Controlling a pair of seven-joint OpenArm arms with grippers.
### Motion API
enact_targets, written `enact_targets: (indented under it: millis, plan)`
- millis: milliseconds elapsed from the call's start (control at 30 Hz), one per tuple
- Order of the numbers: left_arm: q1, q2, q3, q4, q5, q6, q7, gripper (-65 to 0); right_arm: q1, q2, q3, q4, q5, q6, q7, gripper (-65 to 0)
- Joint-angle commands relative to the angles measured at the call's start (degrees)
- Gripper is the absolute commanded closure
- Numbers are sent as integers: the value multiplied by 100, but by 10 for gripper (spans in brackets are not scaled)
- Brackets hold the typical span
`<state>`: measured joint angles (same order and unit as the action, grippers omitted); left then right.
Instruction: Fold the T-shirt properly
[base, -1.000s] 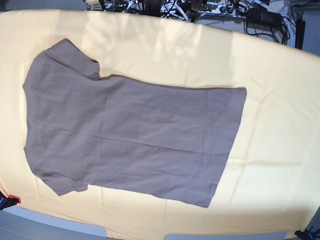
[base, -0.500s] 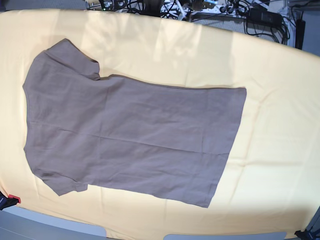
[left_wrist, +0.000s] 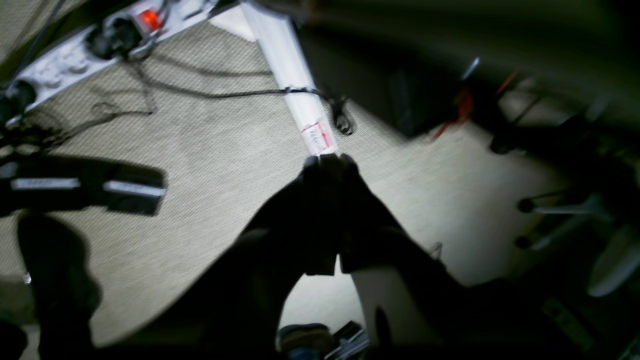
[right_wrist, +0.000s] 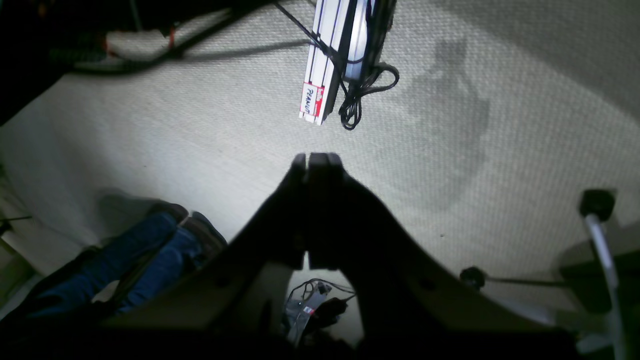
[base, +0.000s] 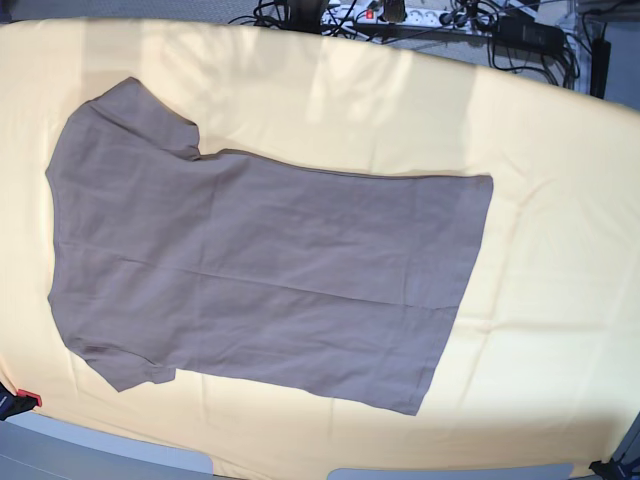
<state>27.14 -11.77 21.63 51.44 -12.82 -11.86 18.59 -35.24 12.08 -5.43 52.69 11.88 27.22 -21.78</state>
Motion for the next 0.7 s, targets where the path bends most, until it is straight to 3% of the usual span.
enact_targets:
  millis: [0,233,433,533,667]
  plan:
    - [243,-59,11,208,-33,-50,59,0,-243,63,11,232,81,57,-63,0]
    - [1388,-693,9,1917,-114,131,127,0,-1635,378,13,2253,343,-188,-269,0]
    - [2455,-1427,-37,3810,289,614,229,0,-3051,769,39,4358,332,-876,-402,0]
    - [2938,-1674,-291,4695,520,896,236,0,-3654,809,262,5270,267,-1185,-402,0]
    - [3486,-1751,-940,5759,638,892,275,0,-3976,807,874,6258,284,-1390,-402,0]
